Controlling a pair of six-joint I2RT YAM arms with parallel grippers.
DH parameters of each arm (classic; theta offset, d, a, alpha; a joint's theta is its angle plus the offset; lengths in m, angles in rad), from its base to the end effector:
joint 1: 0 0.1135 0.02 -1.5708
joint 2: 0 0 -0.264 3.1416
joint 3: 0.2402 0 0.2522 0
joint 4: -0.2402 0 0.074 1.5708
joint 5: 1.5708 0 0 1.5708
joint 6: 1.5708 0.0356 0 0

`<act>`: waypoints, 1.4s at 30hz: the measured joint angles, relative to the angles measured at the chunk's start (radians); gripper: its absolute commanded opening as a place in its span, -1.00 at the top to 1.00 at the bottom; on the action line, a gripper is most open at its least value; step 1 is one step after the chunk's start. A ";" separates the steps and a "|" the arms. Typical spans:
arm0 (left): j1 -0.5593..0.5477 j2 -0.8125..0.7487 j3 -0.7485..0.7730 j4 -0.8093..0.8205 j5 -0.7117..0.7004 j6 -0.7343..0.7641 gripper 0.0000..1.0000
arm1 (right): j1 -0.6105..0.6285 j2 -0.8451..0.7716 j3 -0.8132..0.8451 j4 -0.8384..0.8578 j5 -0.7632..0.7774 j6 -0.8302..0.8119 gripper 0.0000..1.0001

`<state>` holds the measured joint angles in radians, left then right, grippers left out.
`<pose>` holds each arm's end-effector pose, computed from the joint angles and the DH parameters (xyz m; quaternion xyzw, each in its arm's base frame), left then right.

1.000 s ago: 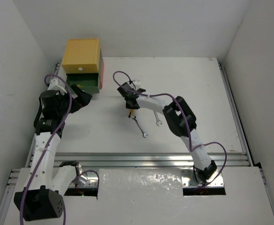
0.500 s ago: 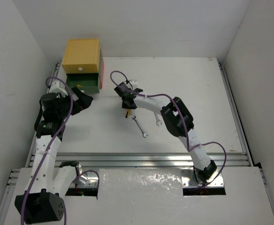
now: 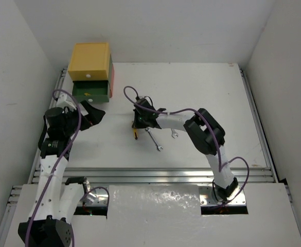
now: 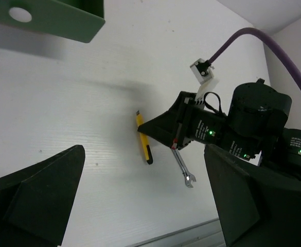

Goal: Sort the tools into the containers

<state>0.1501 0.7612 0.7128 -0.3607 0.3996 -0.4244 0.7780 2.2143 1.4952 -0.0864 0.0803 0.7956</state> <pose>0.1745 0.0124 0.3012 -0.1277 0.8167 -0.2379 0.5101 0.3425 0.3335 0.1295 0.0231 0.9268 0.2379 0.2898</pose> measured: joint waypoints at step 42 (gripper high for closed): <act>-0.433 0.114 -0.267 0.701 0.161 -0.372 0.36 | -0.002 -0.694 -0.488 0.460 -0.383 0.127 1.00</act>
<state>-0.2829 0.8749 0.4454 0.3405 0.5606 -0.7963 0.7761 1.5204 1.0077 0.3737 -0.3027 0.9230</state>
